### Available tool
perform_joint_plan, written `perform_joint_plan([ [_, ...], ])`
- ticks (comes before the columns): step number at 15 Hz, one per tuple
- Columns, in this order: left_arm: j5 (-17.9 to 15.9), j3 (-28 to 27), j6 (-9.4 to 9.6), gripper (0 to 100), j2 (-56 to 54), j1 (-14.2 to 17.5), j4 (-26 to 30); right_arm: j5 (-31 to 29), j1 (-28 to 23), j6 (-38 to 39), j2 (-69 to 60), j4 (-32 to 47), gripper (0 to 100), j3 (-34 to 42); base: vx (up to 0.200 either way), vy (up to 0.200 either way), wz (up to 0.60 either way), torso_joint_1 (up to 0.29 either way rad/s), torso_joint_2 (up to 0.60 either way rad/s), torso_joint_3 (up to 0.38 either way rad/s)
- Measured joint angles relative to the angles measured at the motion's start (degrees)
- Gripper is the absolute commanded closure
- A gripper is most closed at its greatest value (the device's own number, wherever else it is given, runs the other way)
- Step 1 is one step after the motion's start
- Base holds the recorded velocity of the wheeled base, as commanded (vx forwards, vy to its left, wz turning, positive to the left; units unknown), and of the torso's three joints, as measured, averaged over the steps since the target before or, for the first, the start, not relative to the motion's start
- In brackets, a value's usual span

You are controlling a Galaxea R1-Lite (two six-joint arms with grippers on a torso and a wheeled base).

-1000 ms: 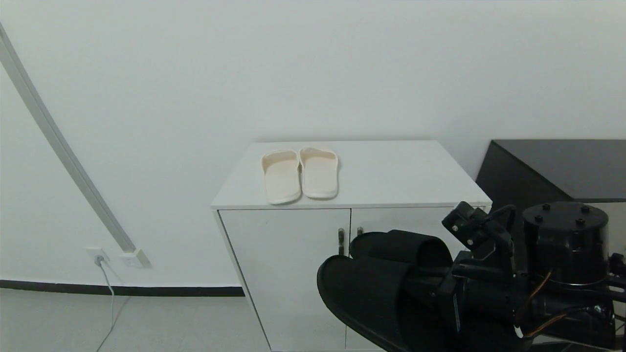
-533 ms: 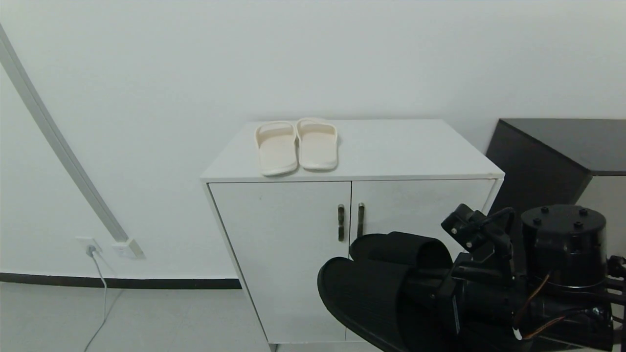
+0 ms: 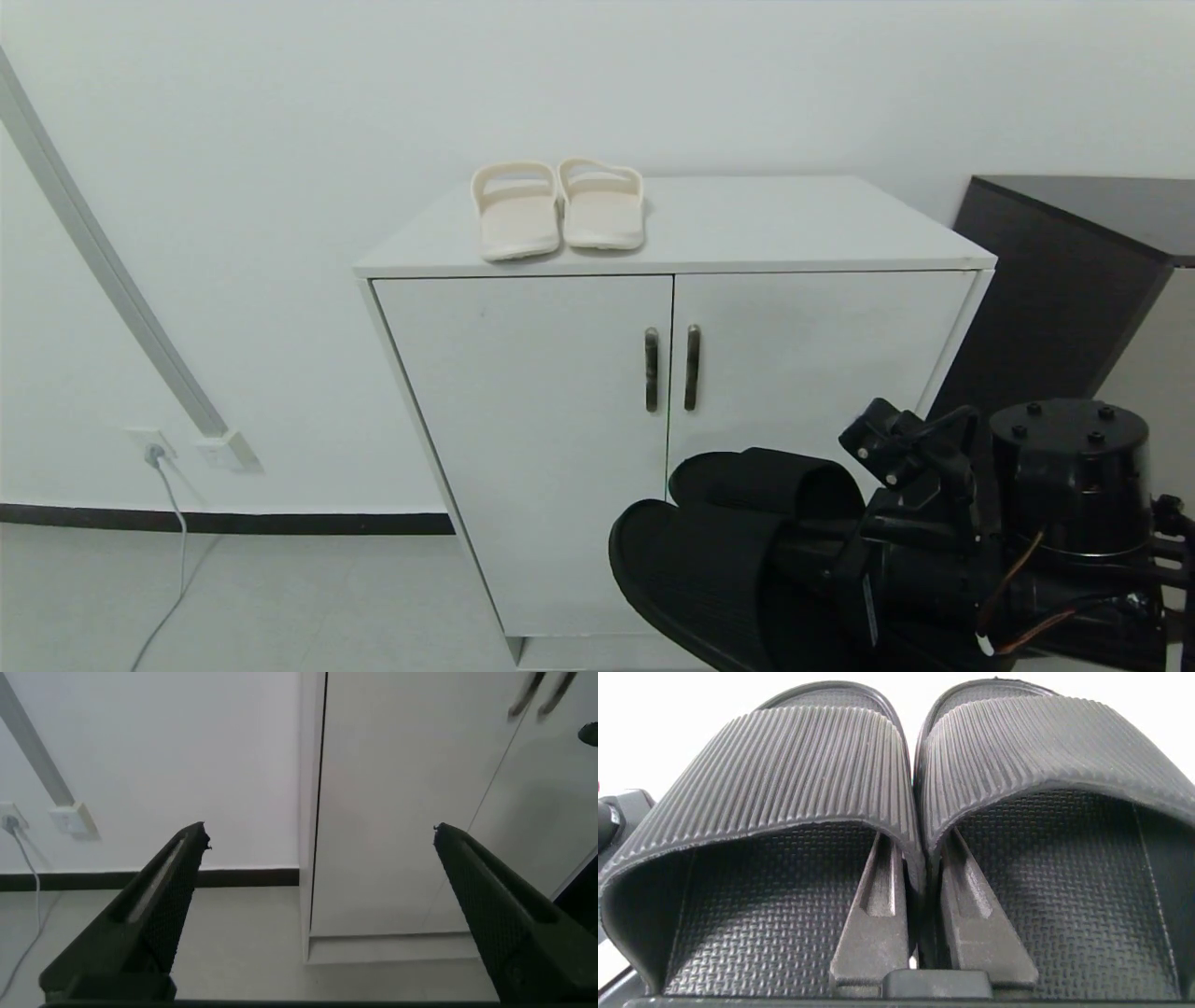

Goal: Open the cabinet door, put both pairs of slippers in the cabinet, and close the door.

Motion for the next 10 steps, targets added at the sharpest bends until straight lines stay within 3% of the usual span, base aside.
perform_joint_plan([
  [10, 0.6, -0.2, -0.27, 0, 0.2, 0.0, 0.0, -0.2, 0.1, -0.1, 0.3, -5.2, 100, 1.9, 0.000, 0.000, 0.00, -0.071, 0.43, 0.367],
])
